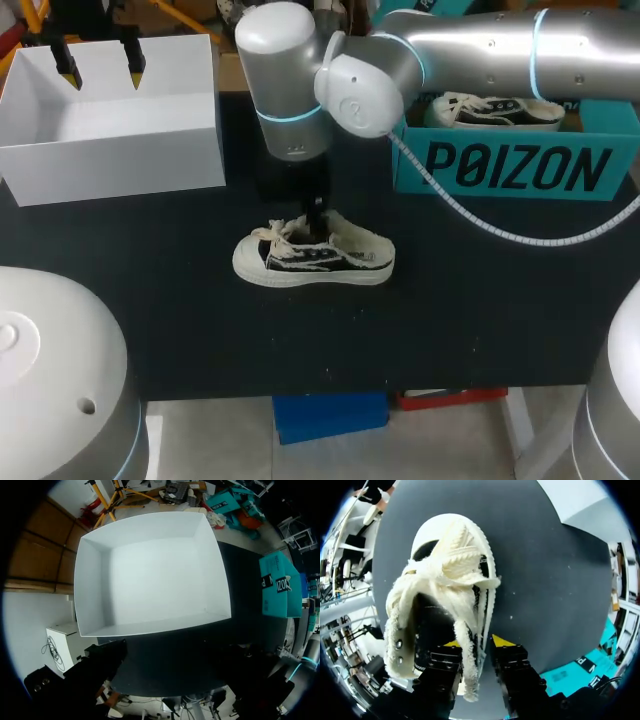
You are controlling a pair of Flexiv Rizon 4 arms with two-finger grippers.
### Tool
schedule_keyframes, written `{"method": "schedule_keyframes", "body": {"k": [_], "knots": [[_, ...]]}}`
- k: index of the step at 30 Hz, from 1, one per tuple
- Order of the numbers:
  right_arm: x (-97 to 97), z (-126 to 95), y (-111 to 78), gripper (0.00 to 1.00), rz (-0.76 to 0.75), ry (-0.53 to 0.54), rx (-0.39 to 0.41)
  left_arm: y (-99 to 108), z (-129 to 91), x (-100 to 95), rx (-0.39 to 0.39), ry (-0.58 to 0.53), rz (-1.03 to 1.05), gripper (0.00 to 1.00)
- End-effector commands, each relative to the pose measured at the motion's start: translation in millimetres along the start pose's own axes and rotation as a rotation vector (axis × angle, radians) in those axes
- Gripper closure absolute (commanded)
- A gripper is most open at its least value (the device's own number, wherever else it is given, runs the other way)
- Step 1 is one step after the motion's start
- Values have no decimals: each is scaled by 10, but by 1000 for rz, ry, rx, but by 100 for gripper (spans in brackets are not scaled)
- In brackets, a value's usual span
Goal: Take the shoe out of the shoebox, open the shoe tongue, remove and reinsert the insole, then place the shoe into the shoebox
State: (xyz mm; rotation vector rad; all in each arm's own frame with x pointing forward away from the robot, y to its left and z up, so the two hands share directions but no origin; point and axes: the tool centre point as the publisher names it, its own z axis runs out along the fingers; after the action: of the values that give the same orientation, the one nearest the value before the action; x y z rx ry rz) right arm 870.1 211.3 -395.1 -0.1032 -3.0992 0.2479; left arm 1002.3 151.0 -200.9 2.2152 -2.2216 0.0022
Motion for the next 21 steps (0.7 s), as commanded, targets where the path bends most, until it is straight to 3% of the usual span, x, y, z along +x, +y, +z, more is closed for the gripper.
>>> {"method": "schedule_keyframes", "body": {"k": [1,11,21], "knots": [[37,-282,-128,0,12,-34,-9,6,-6,6,-1,-2,-2,0],[57,-1023,-355,0,-94,-130,-269,6,-6,6,-1,-2,-2,0],[237,-1350,-875,0,-219,-126,-508,6,-6,6,-1,-2,-2,0]]}}
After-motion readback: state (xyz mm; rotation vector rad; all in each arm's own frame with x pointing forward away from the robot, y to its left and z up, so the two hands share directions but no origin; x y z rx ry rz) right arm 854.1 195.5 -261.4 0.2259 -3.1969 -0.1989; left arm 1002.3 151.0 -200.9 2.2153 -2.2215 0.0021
